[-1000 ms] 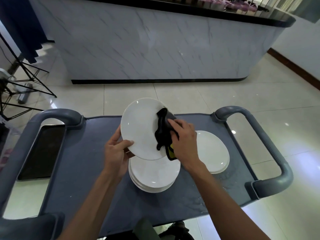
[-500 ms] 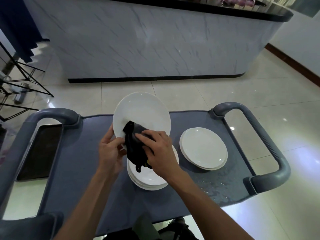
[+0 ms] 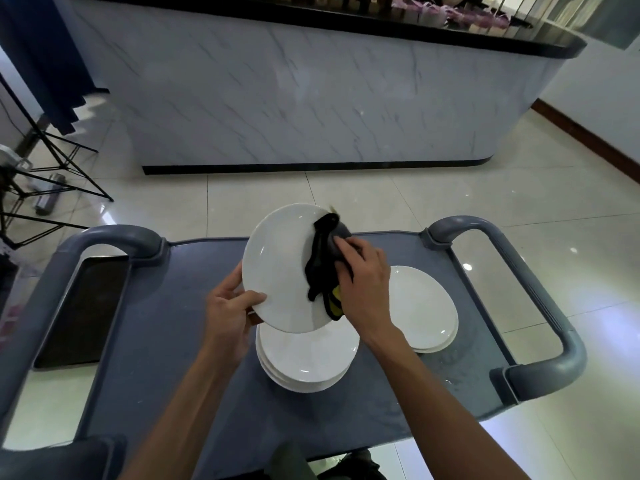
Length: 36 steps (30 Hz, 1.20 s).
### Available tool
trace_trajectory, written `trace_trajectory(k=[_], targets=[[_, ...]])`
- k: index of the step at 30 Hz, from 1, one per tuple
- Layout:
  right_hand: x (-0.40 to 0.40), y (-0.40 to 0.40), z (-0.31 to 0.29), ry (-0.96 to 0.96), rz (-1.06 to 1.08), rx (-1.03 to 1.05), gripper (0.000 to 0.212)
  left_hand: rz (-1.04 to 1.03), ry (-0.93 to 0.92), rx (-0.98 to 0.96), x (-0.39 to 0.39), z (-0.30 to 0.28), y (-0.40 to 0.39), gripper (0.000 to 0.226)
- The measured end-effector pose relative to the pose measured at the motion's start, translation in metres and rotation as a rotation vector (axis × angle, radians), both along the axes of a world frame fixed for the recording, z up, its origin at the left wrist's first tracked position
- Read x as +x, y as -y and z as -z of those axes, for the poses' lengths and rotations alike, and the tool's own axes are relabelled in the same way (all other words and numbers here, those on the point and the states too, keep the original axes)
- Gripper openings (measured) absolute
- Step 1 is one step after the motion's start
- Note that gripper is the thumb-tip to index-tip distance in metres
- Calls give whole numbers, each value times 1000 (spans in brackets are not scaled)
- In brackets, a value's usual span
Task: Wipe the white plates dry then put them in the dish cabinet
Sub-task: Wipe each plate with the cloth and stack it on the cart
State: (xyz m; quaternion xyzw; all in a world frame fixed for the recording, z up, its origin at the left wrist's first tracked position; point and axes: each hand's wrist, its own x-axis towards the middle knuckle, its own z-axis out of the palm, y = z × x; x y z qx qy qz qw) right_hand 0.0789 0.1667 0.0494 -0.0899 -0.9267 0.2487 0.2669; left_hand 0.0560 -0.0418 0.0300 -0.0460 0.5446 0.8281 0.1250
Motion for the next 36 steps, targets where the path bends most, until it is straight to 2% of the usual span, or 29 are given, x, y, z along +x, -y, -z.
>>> trace_trajectory(k=[5, 10, 13, 20, 26, 31, 36], targets=[[-13, -16, -10, 15, 22, -209, 44, 28, 2, 14, -1, 4, 2, 67], [-15, -26, -24, 24, -133, -414, 44, 43, 3, 30, -5, 6, 10, 66], [-15, -32, -28, 110, -189, -498, 46, 56, 2, 29, -8, 6, 13, 67], [-9, -40, -31, 212, -218, -531, 56, 111, -29, -5, -15, 4, 18, 68], [-7, -42, -31, 240, -192, -562, 53, 131, -21, -42, -17, 6, 17, 66], [-4, -37, -25, 212, -110, -601, 50, 142, 6, -54, -15, 5, 13, 54], [2, -27, -23, 99, -92, -572, 52, 85, 72, -80, -13, 9, 3, 36]])
